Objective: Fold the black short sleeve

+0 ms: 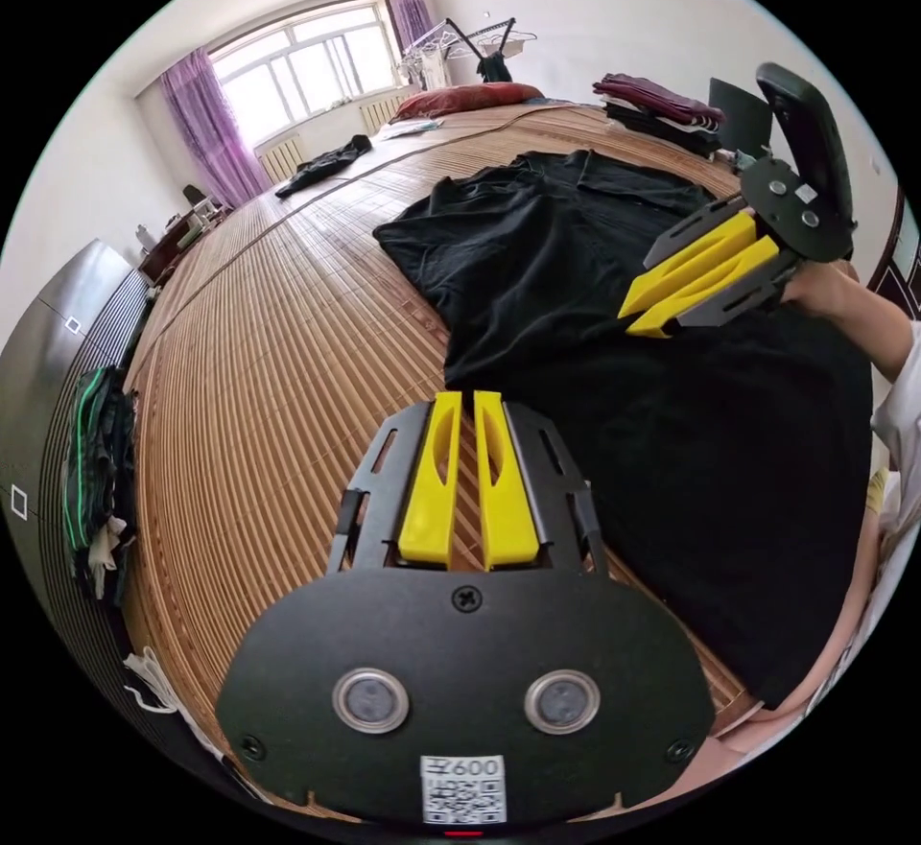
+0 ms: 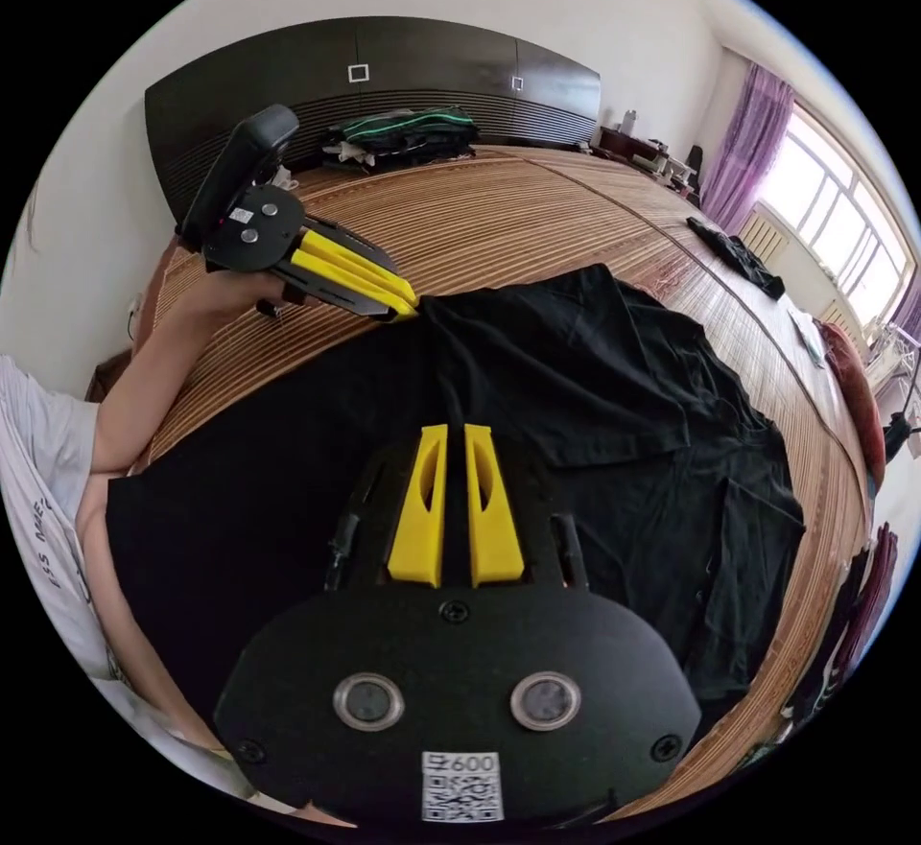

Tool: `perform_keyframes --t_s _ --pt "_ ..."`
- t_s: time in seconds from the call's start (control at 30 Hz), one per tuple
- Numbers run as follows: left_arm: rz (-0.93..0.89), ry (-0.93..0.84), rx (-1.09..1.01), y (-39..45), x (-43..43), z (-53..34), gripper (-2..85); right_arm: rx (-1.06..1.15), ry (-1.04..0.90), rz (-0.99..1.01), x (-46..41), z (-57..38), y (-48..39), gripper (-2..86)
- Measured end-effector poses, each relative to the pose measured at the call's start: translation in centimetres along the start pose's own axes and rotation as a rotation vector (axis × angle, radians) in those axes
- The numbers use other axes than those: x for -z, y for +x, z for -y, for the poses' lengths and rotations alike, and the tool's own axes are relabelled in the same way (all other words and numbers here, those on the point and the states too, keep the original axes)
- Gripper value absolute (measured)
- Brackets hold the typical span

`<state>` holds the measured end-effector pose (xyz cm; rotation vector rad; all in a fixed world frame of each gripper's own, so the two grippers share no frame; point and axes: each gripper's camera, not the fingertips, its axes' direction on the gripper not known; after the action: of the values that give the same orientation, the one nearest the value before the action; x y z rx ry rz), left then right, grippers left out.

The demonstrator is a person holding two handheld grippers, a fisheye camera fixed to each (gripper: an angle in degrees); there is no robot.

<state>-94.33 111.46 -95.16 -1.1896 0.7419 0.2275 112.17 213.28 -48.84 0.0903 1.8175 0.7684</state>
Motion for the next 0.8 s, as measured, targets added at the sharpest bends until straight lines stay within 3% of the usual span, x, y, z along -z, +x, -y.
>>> perform_keyframes --t_s 0.2,0.33,0.57,0.8 --pt "-0.032 -0.011 0.03 1.1 2.7 0.6 1.9 -0.018 0.012 0.001 2.6 -1.1 -0.1 -0.7" --pt "-0.041 -0.014 0.037 1.7 4.4 1.2 1.7 -0.069 -0.091 0.068 0.2 -1.8 1.4 -0.5" --pt "-0.129 0.007 0.1 1.0 9.1 1.5 1.1 -0.206 0.099 0.29 3.2 -4.3 6.2 1.1" --pt "-0.315 0.202 0.29 -2.6 14.7 1.6 0.4 -0.203 0.159 0.348 3.1 -2.7 9.6 -0.8"
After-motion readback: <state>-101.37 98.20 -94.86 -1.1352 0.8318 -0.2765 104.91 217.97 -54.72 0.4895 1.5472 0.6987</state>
